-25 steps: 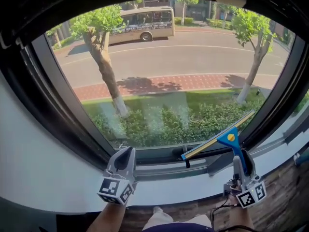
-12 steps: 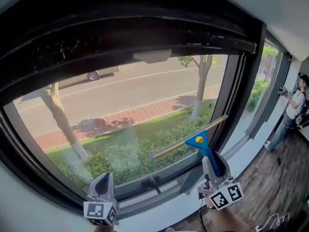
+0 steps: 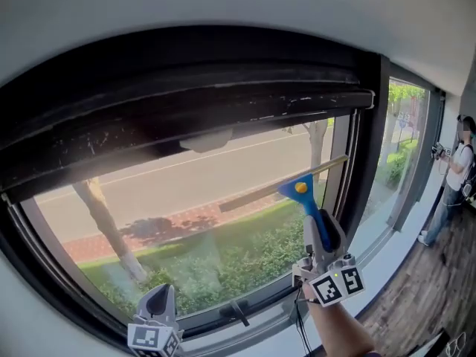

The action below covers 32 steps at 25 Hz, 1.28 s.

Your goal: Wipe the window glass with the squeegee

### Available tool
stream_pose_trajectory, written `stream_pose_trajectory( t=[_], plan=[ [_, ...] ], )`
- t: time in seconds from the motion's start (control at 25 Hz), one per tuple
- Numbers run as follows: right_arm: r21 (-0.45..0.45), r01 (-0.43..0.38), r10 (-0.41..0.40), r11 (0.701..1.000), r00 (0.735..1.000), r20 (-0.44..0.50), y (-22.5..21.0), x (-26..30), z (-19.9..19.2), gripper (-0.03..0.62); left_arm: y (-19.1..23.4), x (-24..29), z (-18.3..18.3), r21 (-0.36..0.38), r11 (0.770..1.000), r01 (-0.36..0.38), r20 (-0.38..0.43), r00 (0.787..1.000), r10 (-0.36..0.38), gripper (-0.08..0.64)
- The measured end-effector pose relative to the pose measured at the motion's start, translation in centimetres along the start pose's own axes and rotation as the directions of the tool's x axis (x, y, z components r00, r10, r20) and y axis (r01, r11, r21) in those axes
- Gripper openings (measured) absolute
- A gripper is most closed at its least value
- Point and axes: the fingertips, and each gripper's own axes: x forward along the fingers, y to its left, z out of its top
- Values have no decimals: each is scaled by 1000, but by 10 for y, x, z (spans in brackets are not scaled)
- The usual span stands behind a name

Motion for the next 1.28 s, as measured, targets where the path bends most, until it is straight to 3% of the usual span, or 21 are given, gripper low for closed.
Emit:
stream_pose_trajectory(
  t=[0.32,0.6,0.96,1.28],
  plan=[
    [-4,-24,25,1000,985,171,-9,73,45,150,-1,5,29,78,997,-24,37,999,21,3],
    [22,-33,25,999,962,273,-8,111,61,150,0,1,41,120,993,-21,60,998,14,3],
    [128,-95,63,987,970,234,-15,123,51,150,2,-1,39,89,995,-41,30,999,39,3],
    [138,-95,64,986,975,215,-17,111,38,150,-12,-5,19,64,997,-34,-13,999,35,3]
  ],
)
